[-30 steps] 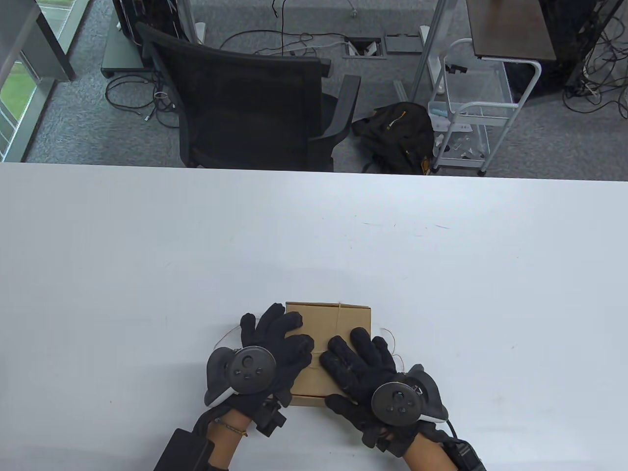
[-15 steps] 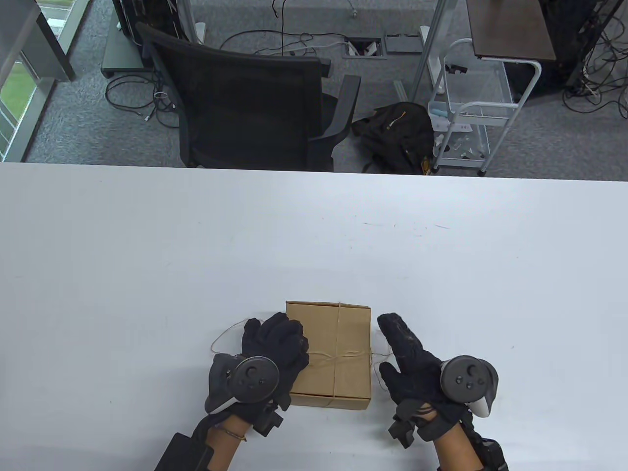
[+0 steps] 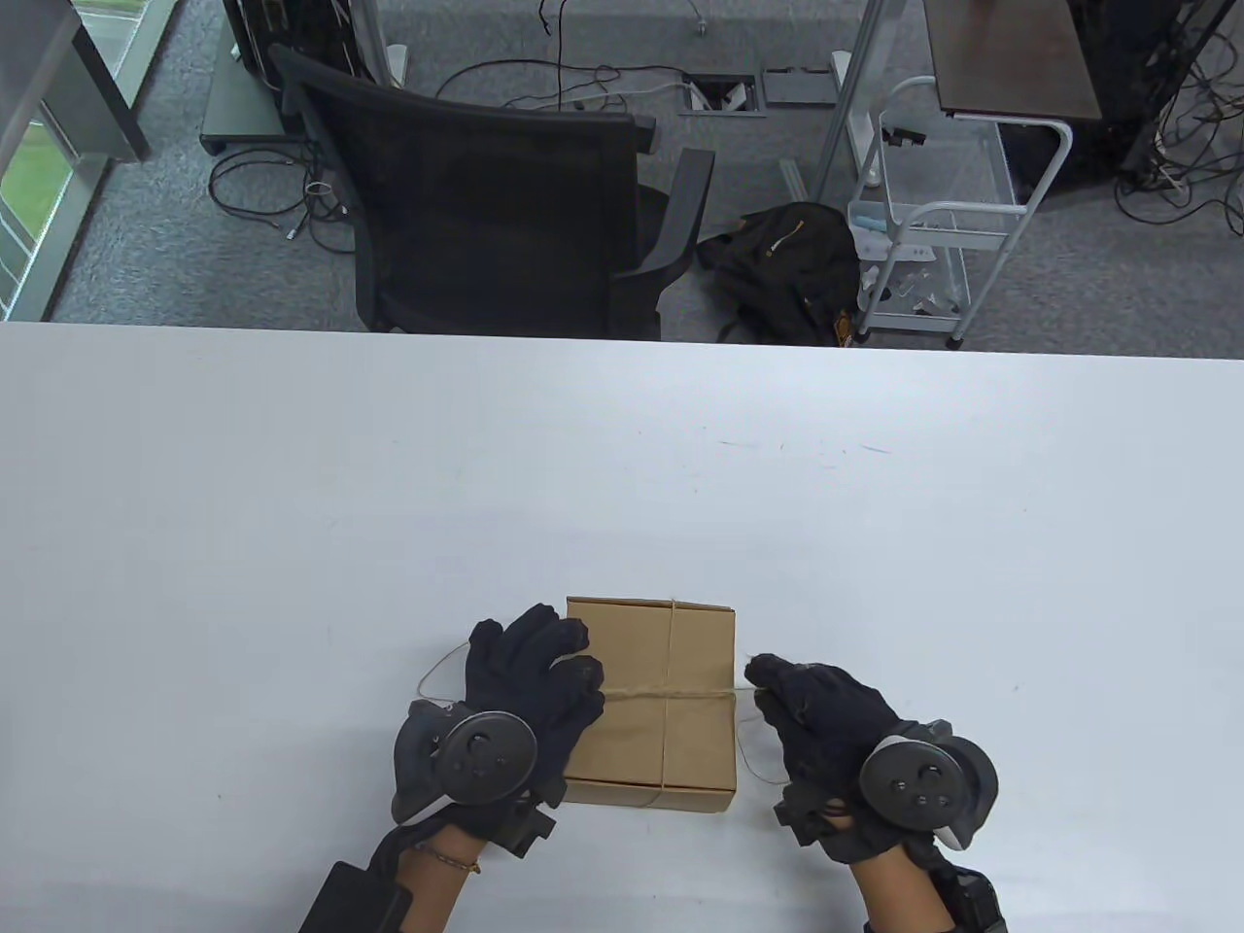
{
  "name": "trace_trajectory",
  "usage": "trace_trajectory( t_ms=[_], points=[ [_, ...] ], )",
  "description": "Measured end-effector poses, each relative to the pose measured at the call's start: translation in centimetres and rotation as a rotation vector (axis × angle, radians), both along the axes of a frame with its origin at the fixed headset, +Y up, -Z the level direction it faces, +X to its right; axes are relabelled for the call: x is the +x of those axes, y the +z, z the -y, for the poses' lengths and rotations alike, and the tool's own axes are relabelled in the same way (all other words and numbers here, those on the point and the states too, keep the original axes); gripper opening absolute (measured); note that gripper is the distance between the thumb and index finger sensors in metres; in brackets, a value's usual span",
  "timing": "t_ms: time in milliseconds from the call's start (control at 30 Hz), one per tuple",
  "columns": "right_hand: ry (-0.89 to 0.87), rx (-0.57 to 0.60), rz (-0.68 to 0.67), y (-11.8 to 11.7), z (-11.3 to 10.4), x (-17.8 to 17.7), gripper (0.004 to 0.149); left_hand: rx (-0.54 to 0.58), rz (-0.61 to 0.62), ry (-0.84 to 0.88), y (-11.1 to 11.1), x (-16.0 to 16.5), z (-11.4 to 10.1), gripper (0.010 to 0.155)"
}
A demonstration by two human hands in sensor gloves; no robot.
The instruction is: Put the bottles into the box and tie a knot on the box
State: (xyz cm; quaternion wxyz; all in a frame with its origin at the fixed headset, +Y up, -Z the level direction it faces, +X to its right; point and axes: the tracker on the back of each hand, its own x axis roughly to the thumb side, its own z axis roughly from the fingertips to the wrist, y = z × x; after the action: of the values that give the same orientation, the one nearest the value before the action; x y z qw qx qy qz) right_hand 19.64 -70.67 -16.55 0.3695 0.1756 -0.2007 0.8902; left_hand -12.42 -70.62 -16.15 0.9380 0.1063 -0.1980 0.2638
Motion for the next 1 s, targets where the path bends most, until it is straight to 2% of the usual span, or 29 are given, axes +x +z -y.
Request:
trace_trajectory(
  t_ms=[133,233,267,367,467,567,767,867,1000],
  points=[
    [0.014,-0.03,0.026,-0.4,0.4,0.3,0.039,0.068,-0.018,-0.129,0.3,-0.2,-0.4,0.047],
    [0.118,-0.142,0.069,-1.0,1.6,0.5,0.039,0.084,-0.017,-0.216,0.4,0.0,0.0,0.048],
    [0.141,-0.212,0.081,-1.2,2.1,0.6,0.039,0.095,-0.014,-0.269,0.4,0.1,0.1,0.048],
    [0.098,-0.338,0.064,-1.7,3.0,0.8,0.039,0.152,-0.024,-0.414,0.5,0.3,0.2,0.048],
    [0.082,-0.36,0.057,-1.7,3.0,0.9,0.039,0.14,-0.022,-0.457,0.5,0.4,0.0,0.048],
    [0.09,-0.332,0.07,-1.6,2.8,1.1,0.039,0.119,-0.008,-0.522,0.3,0.2,0.0,0.048],
    [0.104,-0.332,0.096,-1.6,3.2,1.4,0.039,-0.018,0.022,-0.571,-0.3,-0.7,0.4,0.048],
    [0.139,-0.311,0.11,-1.7,3.4,1.4,0.039,-0.072,0.051,-0.488,-0.5,-1.5,0.6,0.046],
    [0.141,-0.321,0.116,-1.7,3.7,1.5,0.039,-0.031,0.098,-0.09,-0.9,-3.6,0.7,0.043]
  ],
)
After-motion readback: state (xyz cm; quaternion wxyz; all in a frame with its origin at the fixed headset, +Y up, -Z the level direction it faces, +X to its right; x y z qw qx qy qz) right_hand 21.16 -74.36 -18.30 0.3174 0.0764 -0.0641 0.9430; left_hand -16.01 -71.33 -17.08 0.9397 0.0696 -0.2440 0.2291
